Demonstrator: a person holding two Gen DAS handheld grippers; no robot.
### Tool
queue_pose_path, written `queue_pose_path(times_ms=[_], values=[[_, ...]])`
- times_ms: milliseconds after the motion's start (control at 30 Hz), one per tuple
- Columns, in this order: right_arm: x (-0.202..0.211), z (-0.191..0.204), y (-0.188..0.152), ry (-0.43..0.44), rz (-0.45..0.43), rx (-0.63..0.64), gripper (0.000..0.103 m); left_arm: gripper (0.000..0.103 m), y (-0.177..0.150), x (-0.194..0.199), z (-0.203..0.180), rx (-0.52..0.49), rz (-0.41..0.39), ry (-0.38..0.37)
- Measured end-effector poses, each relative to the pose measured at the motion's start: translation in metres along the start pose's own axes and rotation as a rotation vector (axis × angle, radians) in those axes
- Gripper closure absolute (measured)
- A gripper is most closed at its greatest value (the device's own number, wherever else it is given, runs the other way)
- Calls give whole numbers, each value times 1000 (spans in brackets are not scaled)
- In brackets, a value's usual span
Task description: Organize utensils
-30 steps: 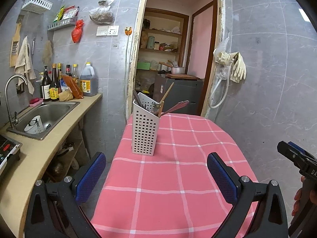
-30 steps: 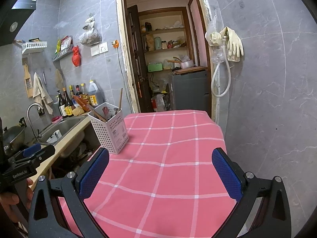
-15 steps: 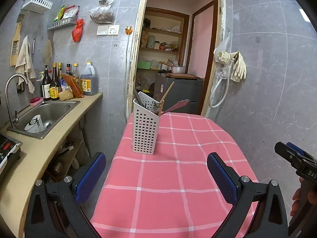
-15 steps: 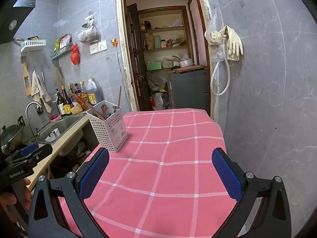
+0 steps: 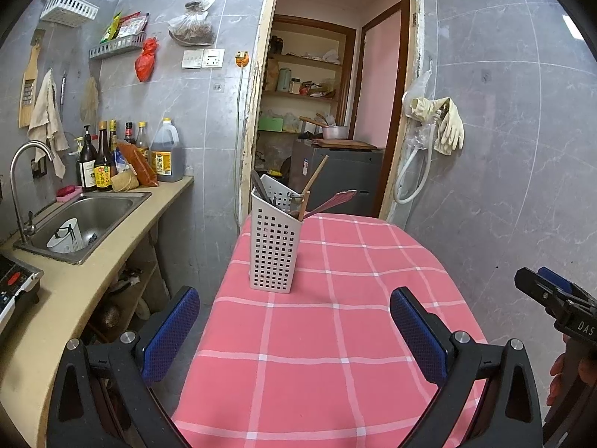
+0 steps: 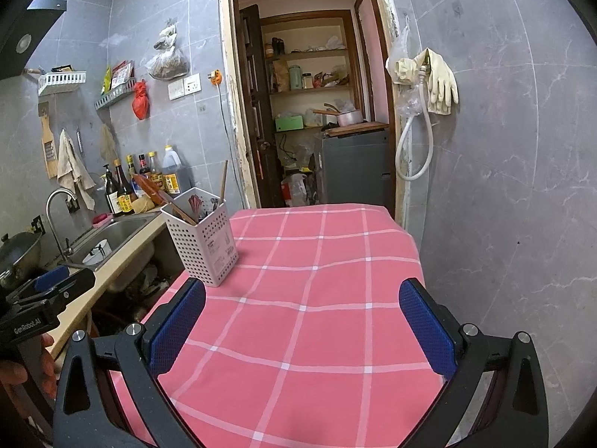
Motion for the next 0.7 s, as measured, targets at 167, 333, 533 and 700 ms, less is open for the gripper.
queue_pose_path(times_ms=[167, 333, 533, 700], values=[[0, -1, 1, -1, -1, 2, 1, 0, 1, -1, 0, 0, 0, 2], [-1, 2, -1, 3, 1, 3, 1, 0, 2, -1, 2, -1, 0, 6], [-4, 4, -5, 7, 6, 2, 1, 0, 1, -1, 4, -1, 4, 19], [-7, 9, -9, 15, 21, 0, 1, 0, 1, -1, 6, 37, 15, -2]])
Point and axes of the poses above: each gripper's, at about its wrist camera, not at the fingertips, and x roughly against the way its jaws point, z to its left, y to its top, the point moved 4 cm from there along -x, roughly the way its jaws point, and after that the axes turned 3 degrees about x, right-handed, at the moved point
